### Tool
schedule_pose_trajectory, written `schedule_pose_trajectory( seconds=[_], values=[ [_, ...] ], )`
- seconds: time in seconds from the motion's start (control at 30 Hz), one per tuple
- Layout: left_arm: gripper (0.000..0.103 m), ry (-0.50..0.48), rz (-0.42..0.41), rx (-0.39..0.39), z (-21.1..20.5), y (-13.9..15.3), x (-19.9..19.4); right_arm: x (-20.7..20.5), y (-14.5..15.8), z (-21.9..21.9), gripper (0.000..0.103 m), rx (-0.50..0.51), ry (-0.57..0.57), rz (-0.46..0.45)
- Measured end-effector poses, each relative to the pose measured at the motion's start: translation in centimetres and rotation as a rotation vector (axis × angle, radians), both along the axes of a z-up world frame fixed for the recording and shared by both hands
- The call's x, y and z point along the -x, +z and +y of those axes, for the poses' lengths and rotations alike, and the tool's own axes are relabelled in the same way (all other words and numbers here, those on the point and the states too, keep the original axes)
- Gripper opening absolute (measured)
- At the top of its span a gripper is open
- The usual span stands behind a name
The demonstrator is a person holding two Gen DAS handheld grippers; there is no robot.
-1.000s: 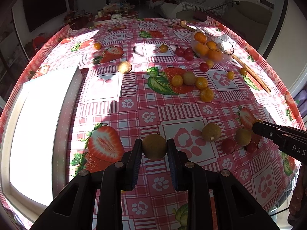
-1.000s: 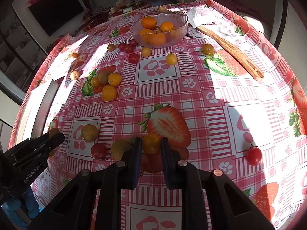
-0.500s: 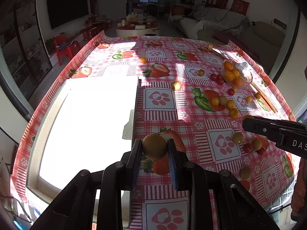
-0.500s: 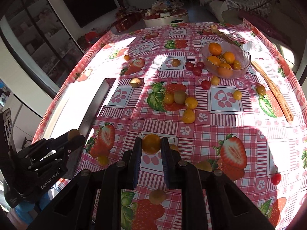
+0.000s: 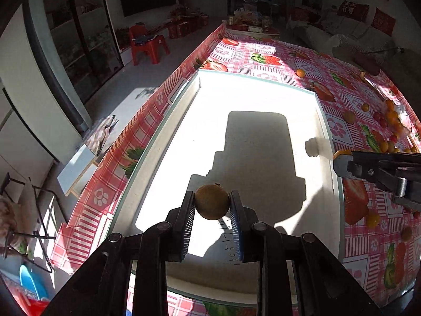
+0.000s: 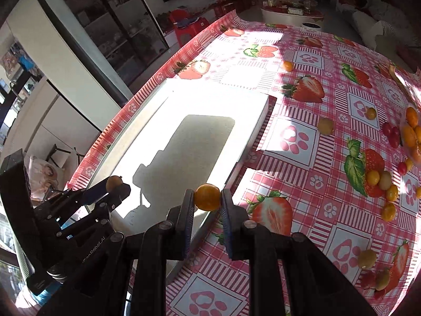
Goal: Organize fruits
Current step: 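Carry both fruits over the white tray and open both tools to drop them, then move both open tools back over the fruits on the tablecloth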
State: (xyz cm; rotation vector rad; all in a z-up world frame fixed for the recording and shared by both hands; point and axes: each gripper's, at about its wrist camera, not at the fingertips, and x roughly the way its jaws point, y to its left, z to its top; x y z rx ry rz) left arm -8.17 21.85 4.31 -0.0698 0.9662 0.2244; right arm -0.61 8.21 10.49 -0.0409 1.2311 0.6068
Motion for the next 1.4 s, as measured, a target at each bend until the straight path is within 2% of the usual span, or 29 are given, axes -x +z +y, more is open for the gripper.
schedule_pose_trajectory(
  seconds=[0.2,0.47,0.5,0.53,0.6,0.7,0.73,0.77,0.83,1.13,1.4],
  values=[
    [0.028,0.002,0.022,0.008,0.6,-1.4,-0.2,-0.5,-3.0,4.0,0.022,0.058,0.060,0.045],
    [0.028,-0.004,0.044,0.009,0.7,-2.2,-0.3,-1.0,-5.5,5.1,0.024,0.109,0.073,0.090],
    [0.032,-0.001,0.040,0.006,0.7,-2.2,-0.2,-1.0,-5.5,5.2,0.024,0.111,0.074,0.087],
    [0.055,0.006,0.039,-0.001,0.7,-2.2,-0.1,-1.1,-5.5,5.2,0.024,0.113,0.076,0.089],
    [0.083,0.025,0.005,-0.019,0.8,-1.9,0.2,-1.5,-5.4,5.2,0.028,0.105,0.071,0.101],
    [0.083,0.021,-0.005,-0.018,0.9,-1.7,0.5,-1.9,-4.3,4.8,0.050,0.075,0.048,0.092],
    [0.083,0.022,0.003,-0.012,1.0,-1.7,0.4,-2.0,-3.8,4.6,0.064,0.061,0.038,0.081],
    [0.083,0.022,0.005,-0.010,0.9,-1.6,0.4,-2.0,-3.1,4.3,0.073,0.047,0.026,0.063],
    [0.083,0.018,0.001,-0.007,0.7,-1.3,0.4,-1.9,-1.9,3.6,0.079,0.027,0.006,0.035],
    [0.083,-0.076,-0.049,-0.024,-3.7,1.6,0.9,-0.6,1.6,-3.5,0.079,-0.004,-0.112,-0.039],
    [0.083,-0.278,-0.067,-0.023,-12.7,3.3,0.1,2.9,2.8,-14.1,0.079,0.066,-0.275,-0.095]
  ],
)
